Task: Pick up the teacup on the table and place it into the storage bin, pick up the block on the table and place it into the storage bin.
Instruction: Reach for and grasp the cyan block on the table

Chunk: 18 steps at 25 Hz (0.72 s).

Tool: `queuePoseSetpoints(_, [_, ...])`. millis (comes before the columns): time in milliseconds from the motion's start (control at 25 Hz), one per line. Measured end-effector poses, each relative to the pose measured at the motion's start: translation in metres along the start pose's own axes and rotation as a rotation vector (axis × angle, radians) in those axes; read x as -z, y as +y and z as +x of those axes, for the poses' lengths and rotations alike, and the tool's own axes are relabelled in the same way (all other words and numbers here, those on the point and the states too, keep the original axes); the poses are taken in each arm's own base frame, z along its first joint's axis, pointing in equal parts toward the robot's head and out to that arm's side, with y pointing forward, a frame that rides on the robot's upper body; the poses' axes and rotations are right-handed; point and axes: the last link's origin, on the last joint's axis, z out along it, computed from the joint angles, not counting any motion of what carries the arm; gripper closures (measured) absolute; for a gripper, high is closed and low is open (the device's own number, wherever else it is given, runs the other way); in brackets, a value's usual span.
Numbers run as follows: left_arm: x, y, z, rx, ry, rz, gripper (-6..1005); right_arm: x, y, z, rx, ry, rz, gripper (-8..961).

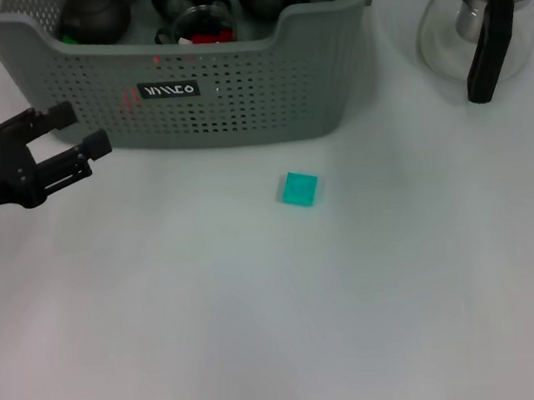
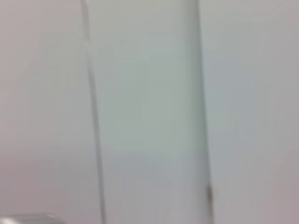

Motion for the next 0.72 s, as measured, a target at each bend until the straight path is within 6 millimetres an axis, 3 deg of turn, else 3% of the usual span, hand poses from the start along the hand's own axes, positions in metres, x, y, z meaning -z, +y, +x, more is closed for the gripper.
queuePoseSetpoints(160, [-0.001,-0.001,0.002,-0.004,0.0,-0.002,271,0.04,0.019,0.022,-0.027,0.003,-0.087,146])
queuePoseSetpoints(360, [-0.001,-0.002,0.003,-0.007,-0.002,-0.001,271,0.069,0.032,0.044,-0.132,0.292,-0.191,148])
queuePoseSetpoints(560, [0.0,-0.002,0.003,-0.007,-0.002,0.002,271,0.066,0.025,0.041,-0.179,0.632,-0.12,173])
queuePoseSetpoints(720, [-0.001,-0.002,0.003,-0.005,-0.002,-0.001,271,0.034,0.026,0.035,-0.129,0.867,-0.122,197])
